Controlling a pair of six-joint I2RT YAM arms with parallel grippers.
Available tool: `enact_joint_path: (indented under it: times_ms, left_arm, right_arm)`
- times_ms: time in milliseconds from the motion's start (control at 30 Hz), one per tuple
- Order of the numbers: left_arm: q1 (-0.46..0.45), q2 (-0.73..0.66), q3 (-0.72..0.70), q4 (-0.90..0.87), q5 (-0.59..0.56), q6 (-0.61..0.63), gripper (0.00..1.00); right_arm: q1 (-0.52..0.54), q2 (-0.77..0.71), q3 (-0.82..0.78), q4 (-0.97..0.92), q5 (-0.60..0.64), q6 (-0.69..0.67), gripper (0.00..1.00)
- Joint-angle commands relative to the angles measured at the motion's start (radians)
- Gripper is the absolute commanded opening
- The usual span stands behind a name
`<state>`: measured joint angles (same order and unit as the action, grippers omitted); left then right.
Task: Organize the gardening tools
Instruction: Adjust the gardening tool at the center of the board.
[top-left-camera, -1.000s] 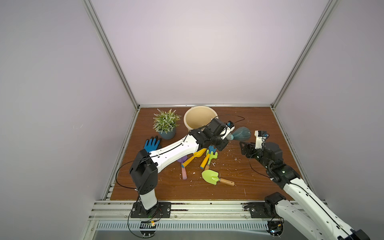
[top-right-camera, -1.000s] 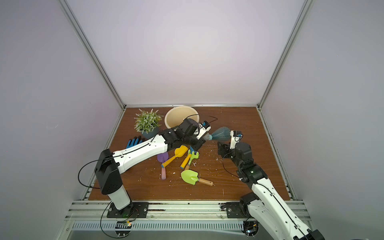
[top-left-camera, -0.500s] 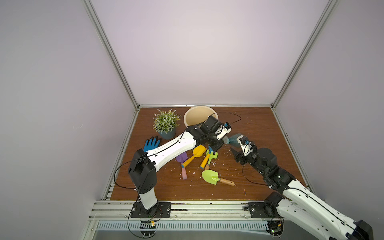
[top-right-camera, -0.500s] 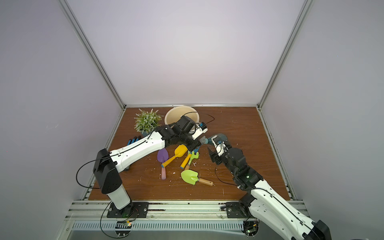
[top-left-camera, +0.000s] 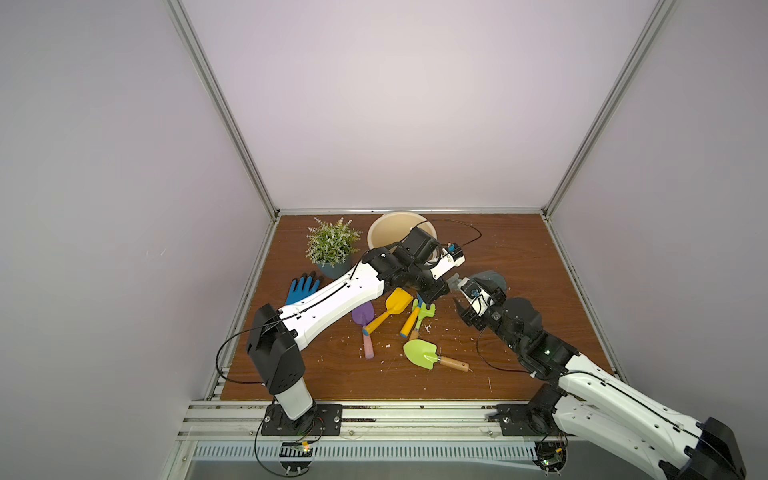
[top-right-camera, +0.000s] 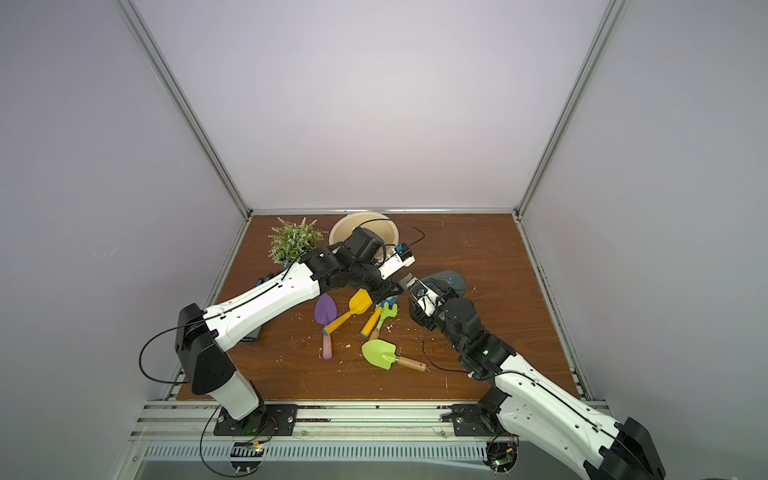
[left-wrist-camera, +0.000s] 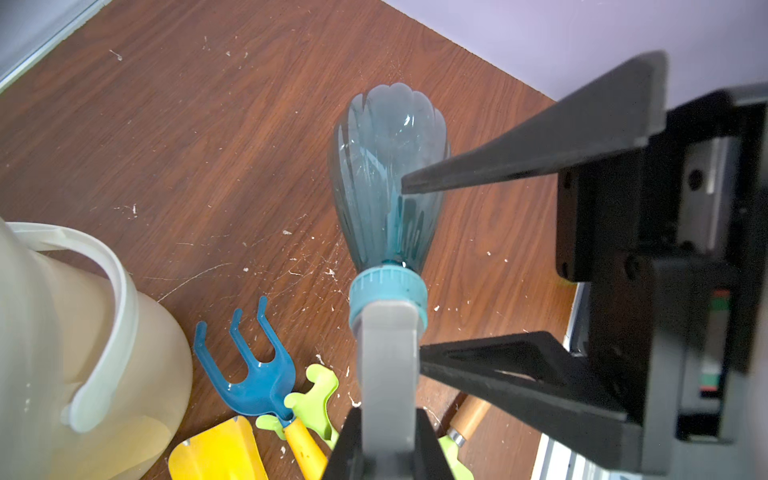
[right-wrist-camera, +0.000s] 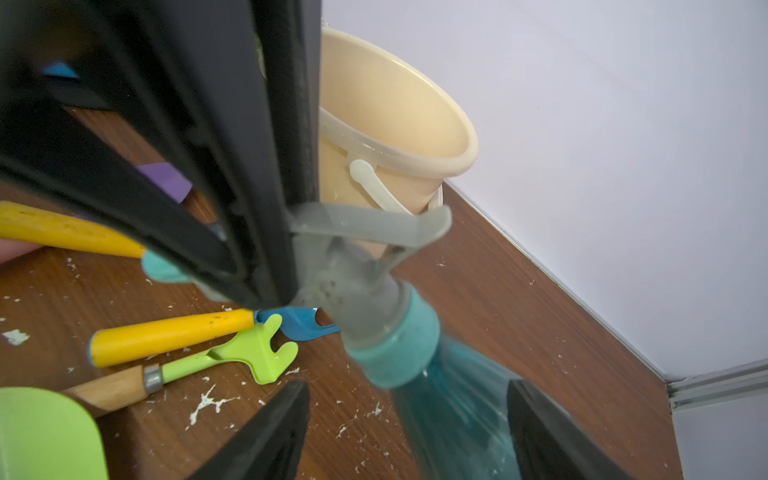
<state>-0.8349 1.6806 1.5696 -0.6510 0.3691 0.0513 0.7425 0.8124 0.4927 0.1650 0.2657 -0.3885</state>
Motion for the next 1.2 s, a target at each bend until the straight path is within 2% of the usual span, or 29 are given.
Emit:
enact_joint_path:
  times_ms: [0, 167, 333, 467, 600, 667, 867, 1000, 1033, 1100, 1167]
  left_arm:
    - [0.011, -0.028, 0.021, -0.015, 0.05, 0.018, 0.0]
    - [0.01, -0.03, 0.025, -0.014, 0.056, 0.017, 0.0]
    - [0.011, -0.03, 0.03, -0.015, 0.055, 0.019, 0.0]
    - [0.01, -0.018, 0.032, -0.015, 0.064, 0.016, 0.0]
    - [0.011, -0.011, 0.043, -0.015, 0.077, 0.015, 0.0]
    - [0.01, -0.008, 0.049, -0.015, 0.077, 0.015, 0.0]
    - [0.012, -0.007, 0.052, -0.015, 0.076, 0.012, 0.0]
    - [0.013, -0.005, 0.053, -0.014, 0.055, 0.011, 0.0]
    - [0.013, -0.004, 0.056, -0.014, 0.045, 0.007, 0.07]
    - [0.018, -0.002, 0.064, -0.013, 0.025, -0.001, 0.29]
    - [0.03, -0.001, 0.075, -0.013, 0.01, -0.012, 0.39]
  right_arm:
    - [0.013, -0.001, 0.003, 0.098, 0.04, -0.081, 0.81]
    - [0.015, 0.026, 0.014, 0.084, 0.022, -0.111, 0.71]
    - [0.017, 0.021, 0.02, 0.077, 0.007, -0.109, 0.51]
    - [0.027, 0.012, 0.024, 0.077, -0.006, -0.105, 0.46]
    - [0.029, 0.047, 0.035, 0.051, -0.007, -0.1, 0.47]
    - [0.029, 0.051, 0.031, 0.065, -0.016, -0.088, 0.4]
    - [0.032, 0.059, 0.035, 0.084, -0.045, -0.061, 0.27]
    - [0.032, 0.071, 0.038, 0.092, -0.026, -0.045, 0.22]
    - [0.031, 0.074, 0.037, 0.095, -0.023, -0.035, 0.22]
    - [0.031, 0.074, 0.036, 0.102, -0.016, -0.007, 0.21]
    - [0.032, 0.07, 0.028, 0.116, -0.004, 0.02, 0.21]
